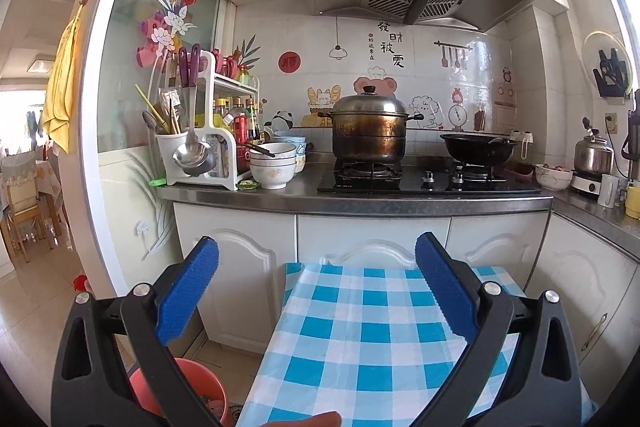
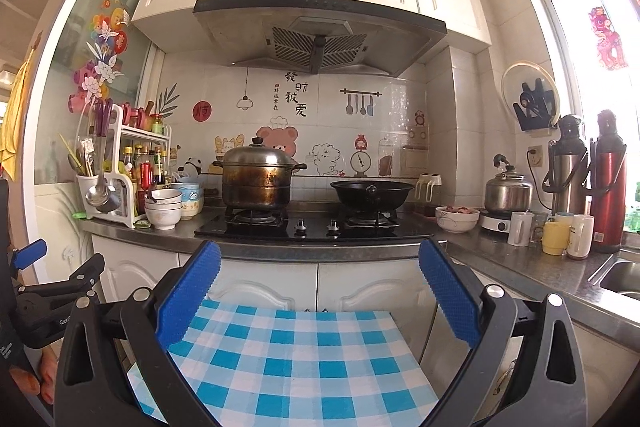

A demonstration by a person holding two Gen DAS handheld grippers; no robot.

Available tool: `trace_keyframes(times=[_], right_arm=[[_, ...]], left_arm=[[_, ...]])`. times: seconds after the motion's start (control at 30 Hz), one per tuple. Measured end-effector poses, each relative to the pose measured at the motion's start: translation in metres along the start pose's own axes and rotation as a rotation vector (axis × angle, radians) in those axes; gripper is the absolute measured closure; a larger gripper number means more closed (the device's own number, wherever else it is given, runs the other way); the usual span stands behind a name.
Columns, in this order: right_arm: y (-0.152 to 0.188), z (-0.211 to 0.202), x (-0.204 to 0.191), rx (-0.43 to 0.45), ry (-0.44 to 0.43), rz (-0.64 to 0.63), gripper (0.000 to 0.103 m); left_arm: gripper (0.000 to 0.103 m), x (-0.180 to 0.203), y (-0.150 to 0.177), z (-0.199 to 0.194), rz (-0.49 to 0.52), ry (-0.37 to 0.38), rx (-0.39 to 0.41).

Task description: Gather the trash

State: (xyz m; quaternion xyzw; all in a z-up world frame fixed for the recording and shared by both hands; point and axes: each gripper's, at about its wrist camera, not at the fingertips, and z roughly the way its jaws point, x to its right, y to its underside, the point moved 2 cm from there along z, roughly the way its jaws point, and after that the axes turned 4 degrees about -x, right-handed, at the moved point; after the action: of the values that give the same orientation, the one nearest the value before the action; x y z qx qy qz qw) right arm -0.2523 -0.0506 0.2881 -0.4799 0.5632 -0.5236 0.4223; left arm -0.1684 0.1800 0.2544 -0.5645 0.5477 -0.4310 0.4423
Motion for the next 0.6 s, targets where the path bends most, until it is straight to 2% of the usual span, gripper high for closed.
trace_keyframes(times=[0.6], right_arm=[[-0.008,-0.018,0.014,0.048,0.083,0.010,0.005]], left_arm=[[0.004,0.002,-0.009,-0.020,-0.018,0.045,0.045]])
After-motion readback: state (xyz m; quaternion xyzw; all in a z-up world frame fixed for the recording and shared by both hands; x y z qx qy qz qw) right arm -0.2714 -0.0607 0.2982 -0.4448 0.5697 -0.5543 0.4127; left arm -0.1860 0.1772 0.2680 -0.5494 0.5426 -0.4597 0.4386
